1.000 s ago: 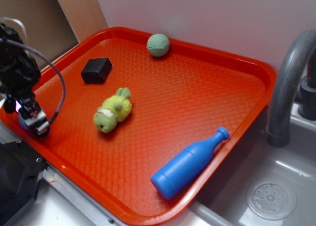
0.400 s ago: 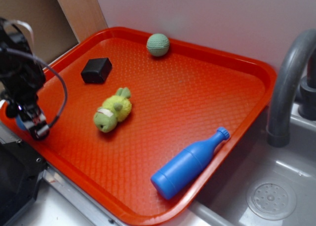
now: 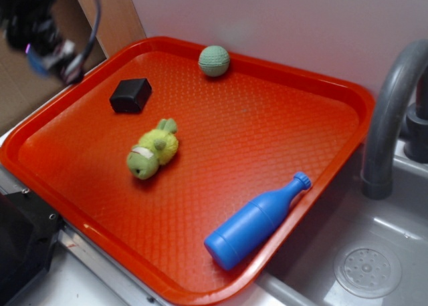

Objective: Grab the blue ball.

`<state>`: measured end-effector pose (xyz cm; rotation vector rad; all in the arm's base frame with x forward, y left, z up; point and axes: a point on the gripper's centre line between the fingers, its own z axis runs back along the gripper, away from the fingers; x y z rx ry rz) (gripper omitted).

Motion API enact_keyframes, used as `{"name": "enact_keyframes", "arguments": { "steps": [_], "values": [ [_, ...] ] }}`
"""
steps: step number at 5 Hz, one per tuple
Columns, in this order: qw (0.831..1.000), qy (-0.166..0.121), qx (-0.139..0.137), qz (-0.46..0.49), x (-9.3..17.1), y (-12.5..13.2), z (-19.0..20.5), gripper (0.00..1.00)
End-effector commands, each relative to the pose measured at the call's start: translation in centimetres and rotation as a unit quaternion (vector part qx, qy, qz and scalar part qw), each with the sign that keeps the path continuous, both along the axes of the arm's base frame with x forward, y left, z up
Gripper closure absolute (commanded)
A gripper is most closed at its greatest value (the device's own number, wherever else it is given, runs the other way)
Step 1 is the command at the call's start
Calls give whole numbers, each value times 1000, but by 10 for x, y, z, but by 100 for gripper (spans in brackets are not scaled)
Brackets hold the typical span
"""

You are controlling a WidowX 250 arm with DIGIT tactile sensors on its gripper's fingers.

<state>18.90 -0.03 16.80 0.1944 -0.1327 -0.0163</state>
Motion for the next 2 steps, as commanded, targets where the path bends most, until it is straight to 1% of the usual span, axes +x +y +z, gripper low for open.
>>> {"name": "enact_keyframes", "arguments": {
  "steps": [1,2],
  "values": [
    [997,-59,-58,-4,17,-24,74,100],
    [997,-57,-53,-2,10,-23,71,100]
  ]
}}
